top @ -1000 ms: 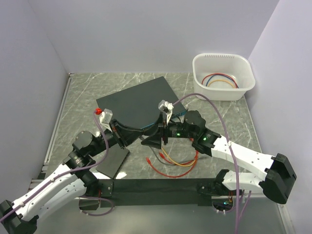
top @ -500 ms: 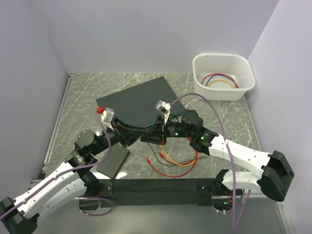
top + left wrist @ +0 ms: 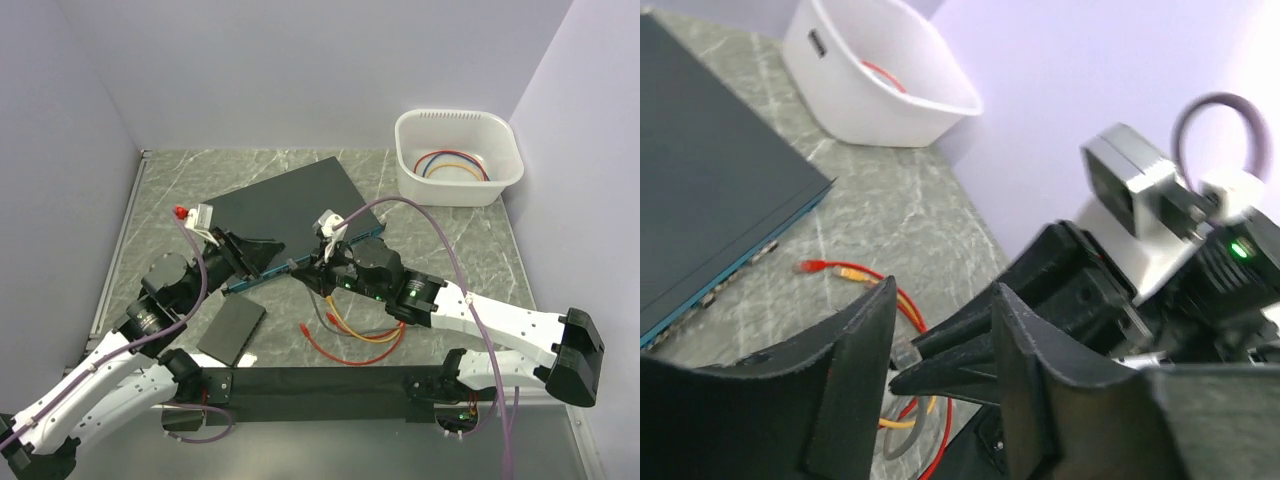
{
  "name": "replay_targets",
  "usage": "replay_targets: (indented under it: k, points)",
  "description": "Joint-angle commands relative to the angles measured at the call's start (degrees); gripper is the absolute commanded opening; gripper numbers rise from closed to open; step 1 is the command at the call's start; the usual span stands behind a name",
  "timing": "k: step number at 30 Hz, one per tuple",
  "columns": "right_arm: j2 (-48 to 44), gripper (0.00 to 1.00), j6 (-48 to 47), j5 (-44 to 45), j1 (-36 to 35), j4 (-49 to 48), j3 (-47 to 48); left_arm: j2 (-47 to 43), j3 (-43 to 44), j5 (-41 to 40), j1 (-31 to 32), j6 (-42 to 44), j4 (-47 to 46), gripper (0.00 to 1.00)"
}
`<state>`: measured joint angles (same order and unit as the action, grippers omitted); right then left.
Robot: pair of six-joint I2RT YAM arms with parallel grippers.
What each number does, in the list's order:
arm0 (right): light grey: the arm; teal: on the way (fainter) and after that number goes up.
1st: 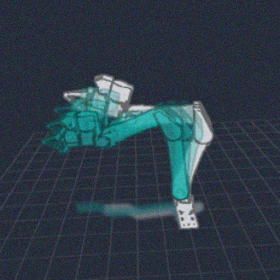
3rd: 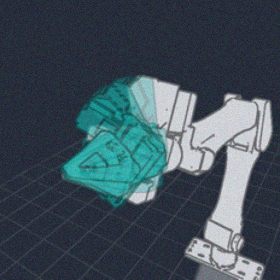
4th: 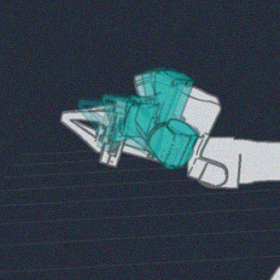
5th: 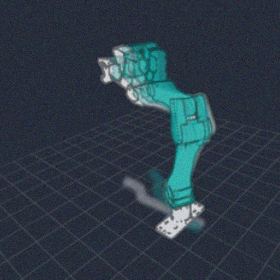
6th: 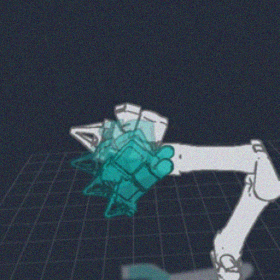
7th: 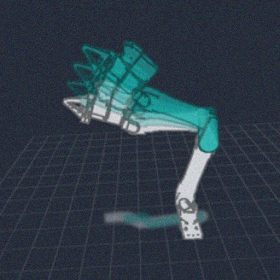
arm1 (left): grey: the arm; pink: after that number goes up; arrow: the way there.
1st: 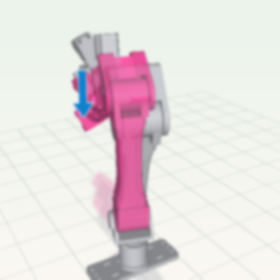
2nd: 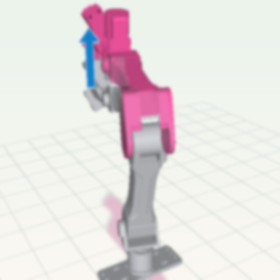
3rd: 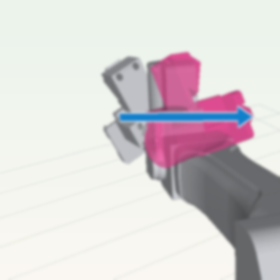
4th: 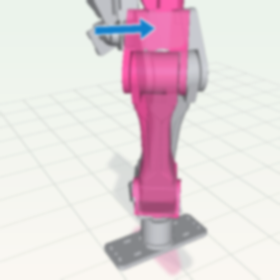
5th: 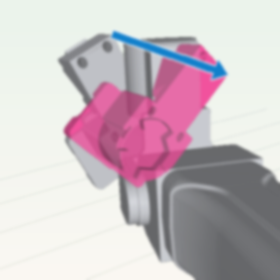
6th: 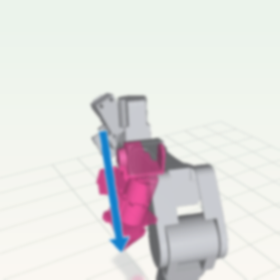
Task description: Insert the plug into the switch port
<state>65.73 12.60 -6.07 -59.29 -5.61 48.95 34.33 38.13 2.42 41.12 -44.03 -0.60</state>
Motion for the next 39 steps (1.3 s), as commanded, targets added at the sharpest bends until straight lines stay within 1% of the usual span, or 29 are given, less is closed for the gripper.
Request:
replay_targets:
  k: [1,5,9,13,19,22,23,25,26,28,29,30,34,39]
  points:
    - [-0.96,0.0,-3.98,13.08,-2.06,2.53,3.43,1.71,3.53,-4.15,0.27,-2.72,6.04,0.47]
    - [-0.26,0.0,-5.04,19.05,-4.34,3.06,4.48,3.2,3.53,-6.81,0.8,-4.66,7.9,0.45]
    - [1.23,0.0,-5.83,21.88,-5.75,3.76,5.72,3.82,2.22,-7.07,1.5,-5.36,6.93,0.44]
    - [2.46,0.0,-6.45,23.03,-6.63,4.02,6.51,4.52,1.16,-5.5,2.29,-5.8,3.6,0.45]
    - [3.44,0.0,-6.1,22.51,-6.98,3.94,6.95,5.57,0.54,-5.32,2.73,-5.1,1.92,0.44]
    - [1.69,0.0,-5.31,17.07,-6.37,0.7,4.67,4.79,-0.42,-3.56,2.82,-3.09,-0.53,0.44]
    - [1.07,0.0,-4.7,11.92,-5.24,-0.36,3.19,3.74,-0.95,-2.86,2.82,-2.47,-2.02,0.44]
    - [-0.68,0.0,-3.55,6.97,-3.65,-3.25,1.95,2.33,-2.62,-2.94,2.82,-0.8,-3.52,0.44]
    - [-1.22,0.0,-2.33,1.98,-1.82,-4.14,0.81,1.02,-3.06,-2.94,2.82,-0.45,-3.96,0.44]
    - [-1.93,0.0,-0.57,-2.7,0.13,-6.08,0.01,0.22,-4.2,-2.94,2.82,0.26,-4.85,0.43]
    - [-2.1,0.0,-0.12,-4.9,2.31,-6.61,-0.34,-0.22,-4.46,-1.99,2.73,0.35,-5.11,0.42]
    - [-2.01,0.0,0.31,-8.05,2.94,-7.13,-0.52,-0.31,-4.82,-1.11,2.82,0.7,-6.24,0.42]
    - [-1.58,0.0,1.02,-10.37,4.09,-7.93,-0.87,0.39,-6.13,2.41,2.82,0.7,-9.76,0.41]
    - [-0.61,0.0,2.08,-14.76,4.62,-9.77,-0.96,1.27,-8.07,4.97,2.82,1.14,-14.16,0.41]
